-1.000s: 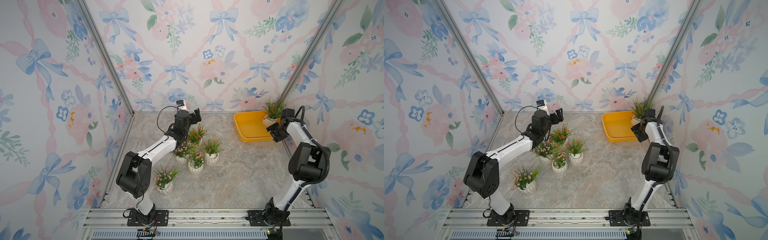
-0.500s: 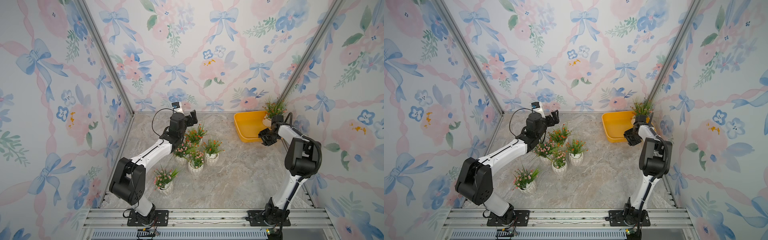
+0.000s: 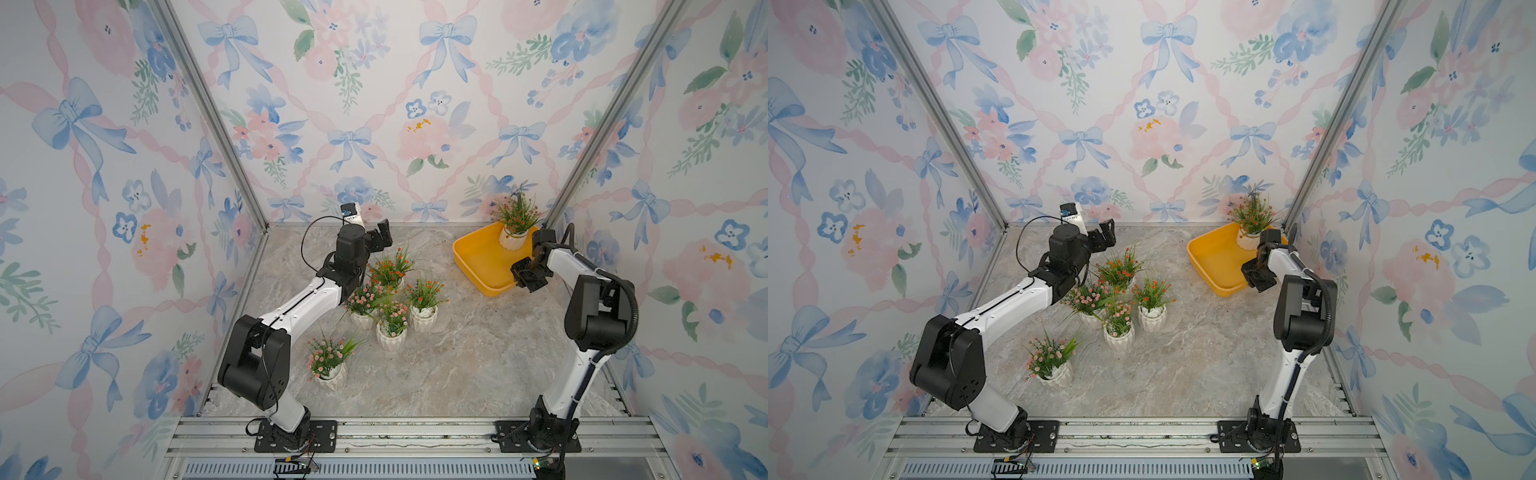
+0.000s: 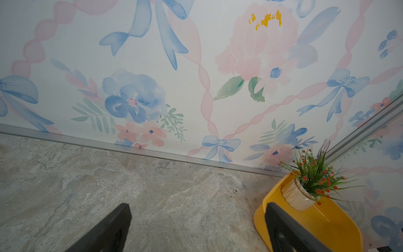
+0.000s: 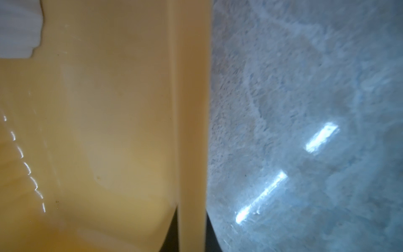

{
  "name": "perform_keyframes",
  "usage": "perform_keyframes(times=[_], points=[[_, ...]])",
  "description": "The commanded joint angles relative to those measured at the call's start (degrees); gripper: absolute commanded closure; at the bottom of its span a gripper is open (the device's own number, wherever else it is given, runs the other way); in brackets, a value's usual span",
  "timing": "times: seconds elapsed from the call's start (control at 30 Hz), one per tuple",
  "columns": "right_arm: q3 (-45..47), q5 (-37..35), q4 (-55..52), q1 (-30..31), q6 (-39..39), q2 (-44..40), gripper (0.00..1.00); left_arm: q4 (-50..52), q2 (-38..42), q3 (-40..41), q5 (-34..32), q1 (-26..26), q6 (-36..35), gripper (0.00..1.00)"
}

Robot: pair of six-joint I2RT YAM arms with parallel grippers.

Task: Put the potted gypsophila into the storage box
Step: Move the storage box to the center of the board.

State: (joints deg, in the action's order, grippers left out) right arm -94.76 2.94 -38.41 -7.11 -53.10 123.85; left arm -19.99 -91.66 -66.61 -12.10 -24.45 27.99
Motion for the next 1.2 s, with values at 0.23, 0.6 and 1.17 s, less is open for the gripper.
perform_keyframes(times=[0.23, 0.6, 1.17], points=[[11.6, -4.5, -5.2, 6.9, 0.9, -10.3, 0.99, 0.1, 4.5, 2.7, 8.4, 2.8, -2.9, 0.02], [26.5, -9.0, -6.5, 15.1, -2.9, -22.0, 0.99, 0.0, 10.9, 8.7, 15.7, 4.9, -5.4, 0.02], [35.9, -11.7, -7.1, 13.2, -2.7, -31.0, 0.99, -0.7, 10.8, 9.7, 17.0, 5.2, -1.9, 0.02]])
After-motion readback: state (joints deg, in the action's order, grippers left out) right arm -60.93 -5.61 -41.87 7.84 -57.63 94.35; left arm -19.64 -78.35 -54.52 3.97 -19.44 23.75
